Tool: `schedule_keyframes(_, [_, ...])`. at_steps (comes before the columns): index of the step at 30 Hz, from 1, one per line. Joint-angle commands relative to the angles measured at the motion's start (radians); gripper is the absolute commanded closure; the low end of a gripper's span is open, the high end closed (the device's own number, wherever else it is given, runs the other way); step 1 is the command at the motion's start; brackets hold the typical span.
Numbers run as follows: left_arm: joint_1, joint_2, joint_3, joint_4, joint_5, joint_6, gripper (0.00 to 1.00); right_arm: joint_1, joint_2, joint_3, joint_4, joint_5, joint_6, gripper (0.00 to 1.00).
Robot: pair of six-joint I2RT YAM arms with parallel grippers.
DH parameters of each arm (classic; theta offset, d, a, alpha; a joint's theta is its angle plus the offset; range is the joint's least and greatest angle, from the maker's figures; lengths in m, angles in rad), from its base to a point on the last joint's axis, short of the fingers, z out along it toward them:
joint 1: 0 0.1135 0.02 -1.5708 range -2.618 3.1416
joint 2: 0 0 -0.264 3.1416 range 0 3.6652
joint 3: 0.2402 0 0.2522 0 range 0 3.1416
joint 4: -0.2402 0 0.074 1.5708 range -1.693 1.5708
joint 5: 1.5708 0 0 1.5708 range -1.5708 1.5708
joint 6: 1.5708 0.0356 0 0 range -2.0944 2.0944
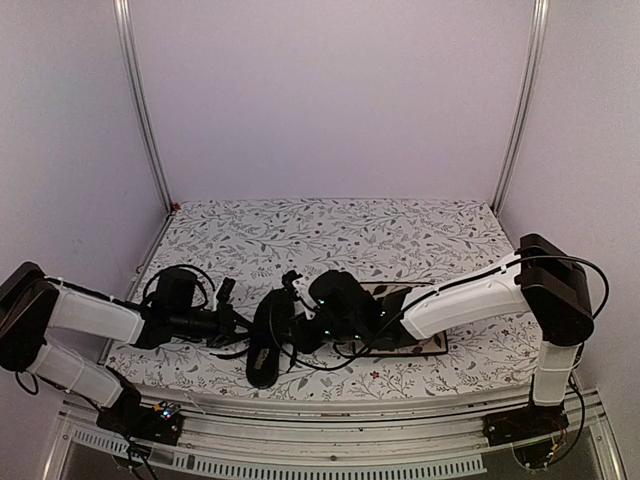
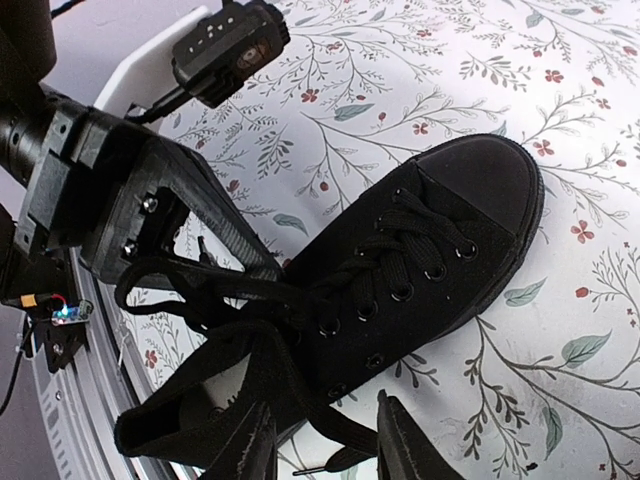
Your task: Tie the shoes
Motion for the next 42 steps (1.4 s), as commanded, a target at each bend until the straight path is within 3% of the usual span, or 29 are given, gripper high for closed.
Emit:
schedule_keyframes(1, [-0.002,-0.022,-0.003,-0.011,-0.009,0.02,1.0,0.0,-0.017,-0.018,0.044,-0.035,-0.004,0.62])
schedule_keyframes(9, [0.005,-0.017,0.006,-0.01,0.017,0.047,1.0,0.0,0.044,0.016,0.049,-0.078,-0.019,0.54])
schedule_keyframes(19, [0.018,0.002,0.022,-0.006,0.046,0.072,0.73,-0.012,0.101,0.092,0.007,-0.092,0.004,0.58])
schedule_keyframes(28, [0.024,0.04,0.04,-0.001,0.068,0.094,0.72,-0.012,0.132,0.13,-0.02,-0.11,0.0,0.74])
schedule_keyframes(37, [0.041,0.052,0.058,0.013,0.088,0.109,0.69,-0.012,0.105,0.102,-0.037,-0.099,0.007,0.67])
schedule_keyframes(42, [0.048,0.07,0.072,0.014,0.104,0.119,0.67,-0.011,0.104,0.099,-0.04,-0.099,0.018,0.68])
